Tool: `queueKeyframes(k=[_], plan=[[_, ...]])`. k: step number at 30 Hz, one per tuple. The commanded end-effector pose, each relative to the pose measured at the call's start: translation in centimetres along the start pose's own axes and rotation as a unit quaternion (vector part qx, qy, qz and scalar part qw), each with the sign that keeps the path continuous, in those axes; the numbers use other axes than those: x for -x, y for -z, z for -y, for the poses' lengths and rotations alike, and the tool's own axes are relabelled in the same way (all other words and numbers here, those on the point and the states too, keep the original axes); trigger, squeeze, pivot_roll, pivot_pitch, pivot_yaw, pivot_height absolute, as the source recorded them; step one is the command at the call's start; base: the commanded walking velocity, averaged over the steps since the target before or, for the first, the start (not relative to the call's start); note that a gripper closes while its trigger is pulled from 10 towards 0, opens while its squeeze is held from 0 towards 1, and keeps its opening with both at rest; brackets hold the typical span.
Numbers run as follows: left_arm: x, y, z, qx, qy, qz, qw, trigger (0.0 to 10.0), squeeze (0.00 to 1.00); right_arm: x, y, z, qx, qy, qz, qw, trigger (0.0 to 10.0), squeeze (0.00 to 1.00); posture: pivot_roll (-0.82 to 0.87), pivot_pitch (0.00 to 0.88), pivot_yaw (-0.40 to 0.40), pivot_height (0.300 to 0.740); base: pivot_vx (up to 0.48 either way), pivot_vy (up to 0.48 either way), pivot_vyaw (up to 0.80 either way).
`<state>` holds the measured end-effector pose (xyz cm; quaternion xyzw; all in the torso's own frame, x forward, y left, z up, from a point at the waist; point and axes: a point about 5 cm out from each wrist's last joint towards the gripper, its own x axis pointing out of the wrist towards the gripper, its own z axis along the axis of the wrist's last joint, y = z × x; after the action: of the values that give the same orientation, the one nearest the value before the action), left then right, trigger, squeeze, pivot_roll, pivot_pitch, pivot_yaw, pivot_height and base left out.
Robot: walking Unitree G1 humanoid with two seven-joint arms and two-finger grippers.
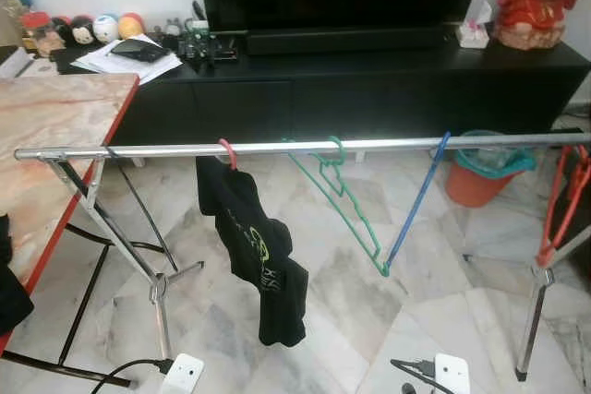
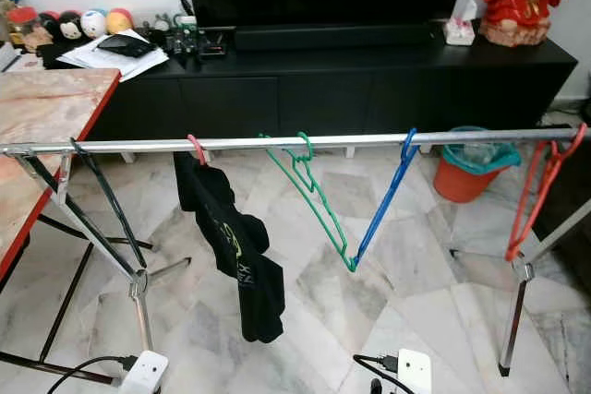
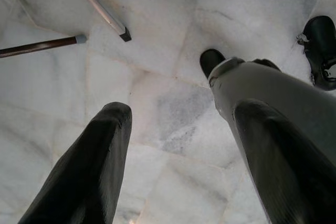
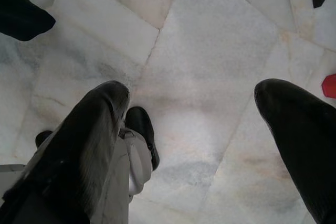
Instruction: Hang hanger
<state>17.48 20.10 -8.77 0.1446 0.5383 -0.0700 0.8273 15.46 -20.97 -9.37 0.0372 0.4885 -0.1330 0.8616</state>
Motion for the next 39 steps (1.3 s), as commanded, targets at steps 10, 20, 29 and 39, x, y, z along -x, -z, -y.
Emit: queueKeyframes(k=[10,20,29,39], plan=[[0.03,0.43,-0.06,-0.019,0.002,-0.007,1.0,10.0,0.0,0.04,0.39,0.05,0.006,-0.001,-0.009,1.0,10.0,0.0,-0.15,0.0,0.026,0.74,0.0,-0.12,-0.7],[0.02,0.36,0.03,-0.03,0.006,-0.004,1.0,10.0,0.0,0.04,0.38,0.14,0.011,0.0,-0.008,1.0,10.0,0.0,-0.15,0.0,0.031,0.74,0.0,0.0,-0.69],[0.03,0.36,0.03,-0.036,0.008,-0.002,0.999,10.0,0.0,0.1,0.69,-0.15,0.011,-0.001,-0.011,1.0,10.0,0.0,-0.15,0.0,0.035,0.74,0.0,-0.094,-0.69],[0.03,0.43,-0.02,-0.037,0.007,-0.002,0.999,10.0,0.0,0.13,0.85,-0.27,0.012,-0.002,-0.012,1.0,10.0,0.0,-0.15,0.0,0.038,0.74,0.0,0.0,-0.68]])
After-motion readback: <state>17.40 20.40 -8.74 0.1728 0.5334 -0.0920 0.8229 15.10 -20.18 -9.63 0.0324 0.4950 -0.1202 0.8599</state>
